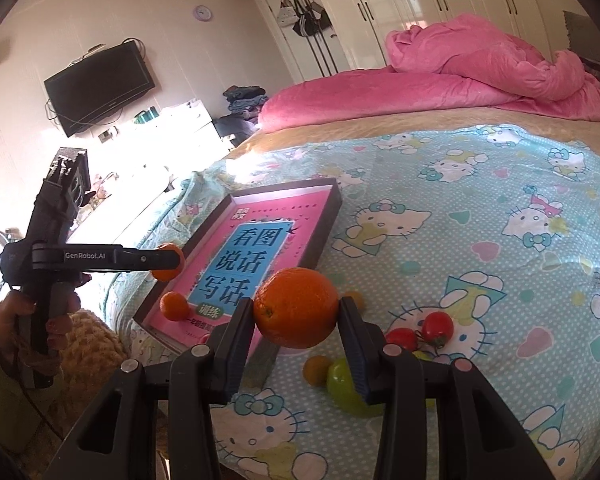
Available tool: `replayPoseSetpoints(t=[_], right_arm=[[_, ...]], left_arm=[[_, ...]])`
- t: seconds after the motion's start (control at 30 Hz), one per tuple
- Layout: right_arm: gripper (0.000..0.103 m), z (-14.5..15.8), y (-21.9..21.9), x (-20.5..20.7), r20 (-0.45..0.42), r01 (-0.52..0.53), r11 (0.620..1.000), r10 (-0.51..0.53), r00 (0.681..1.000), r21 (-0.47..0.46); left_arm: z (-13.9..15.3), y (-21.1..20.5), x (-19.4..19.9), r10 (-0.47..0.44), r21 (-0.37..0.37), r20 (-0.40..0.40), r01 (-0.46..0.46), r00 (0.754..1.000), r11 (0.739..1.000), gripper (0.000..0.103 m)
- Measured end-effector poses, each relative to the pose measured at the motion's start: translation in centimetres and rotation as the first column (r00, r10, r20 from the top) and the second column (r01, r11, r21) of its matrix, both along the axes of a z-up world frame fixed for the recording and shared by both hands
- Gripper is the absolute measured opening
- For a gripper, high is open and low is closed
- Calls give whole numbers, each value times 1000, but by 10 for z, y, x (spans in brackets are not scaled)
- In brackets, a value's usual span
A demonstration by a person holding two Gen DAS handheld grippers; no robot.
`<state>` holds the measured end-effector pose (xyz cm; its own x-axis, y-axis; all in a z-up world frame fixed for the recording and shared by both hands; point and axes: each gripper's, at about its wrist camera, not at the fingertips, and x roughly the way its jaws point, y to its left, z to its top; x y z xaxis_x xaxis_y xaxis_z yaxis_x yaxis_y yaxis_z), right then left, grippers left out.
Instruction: Organize fruits
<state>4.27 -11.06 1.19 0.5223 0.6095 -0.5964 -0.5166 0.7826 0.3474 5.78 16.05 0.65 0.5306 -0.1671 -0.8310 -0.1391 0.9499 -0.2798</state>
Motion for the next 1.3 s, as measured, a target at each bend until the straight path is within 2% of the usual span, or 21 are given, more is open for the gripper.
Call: replayPoseSetpoints(t=[0.47,1.03,1.3], right_arm=[[43,-3,30,-12,1,-78,997,78,997,-12],[43,-14,52,-16,-30,-118,992,117,993,-43],[43,-20,65,-10,-47,-121,991,119,992,-56]], left_arm=[[-8,18,-16,26,-13,-16,-26,1000,1000,44],[-44,-11,-4,-62,-32,-98,59,993,998,44],[-59,-16,-1,-74,-41,-139,69,988,997,44]])
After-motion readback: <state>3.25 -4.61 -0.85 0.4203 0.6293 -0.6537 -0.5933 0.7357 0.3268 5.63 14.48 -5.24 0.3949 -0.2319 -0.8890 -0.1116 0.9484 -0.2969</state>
